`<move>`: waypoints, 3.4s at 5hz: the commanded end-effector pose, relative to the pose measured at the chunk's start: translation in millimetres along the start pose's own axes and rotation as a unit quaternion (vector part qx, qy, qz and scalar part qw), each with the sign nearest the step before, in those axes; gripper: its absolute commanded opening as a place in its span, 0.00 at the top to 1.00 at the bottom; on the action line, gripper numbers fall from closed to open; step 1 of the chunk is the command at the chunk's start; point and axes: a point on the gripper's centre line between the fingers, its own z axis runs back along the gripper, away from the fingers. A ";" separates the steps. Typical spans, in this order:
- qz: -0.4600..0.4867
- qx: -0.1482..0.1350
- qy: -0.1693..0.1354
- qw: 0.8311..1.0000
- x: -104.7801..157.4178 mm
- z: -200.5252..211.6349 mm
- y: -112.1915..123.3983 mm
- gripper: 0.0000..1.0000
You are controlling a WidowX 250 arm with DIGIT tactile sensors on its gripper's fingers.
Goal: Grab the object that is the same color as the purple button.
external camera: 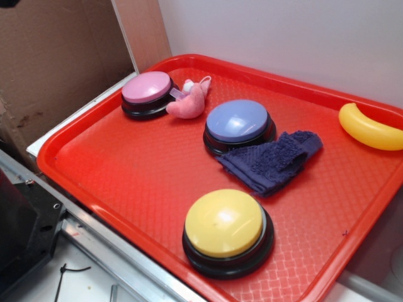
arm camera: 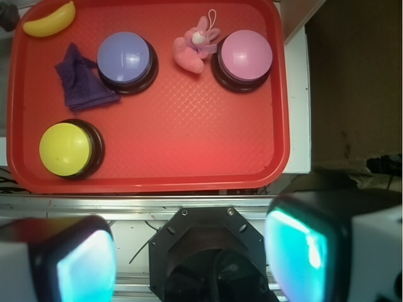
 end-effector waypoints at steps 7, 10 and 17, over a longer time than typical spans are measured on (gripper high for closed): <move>0.147 -0.047 0.015 0.988 114.9 -143.3 -125.2 0.00; 0.204 0.002 0.048 0.978 125.1 -214.7 -137.0 0.00; 0.131 0.033 0.052 0.989 128.0 -230.1 -132.2 1.00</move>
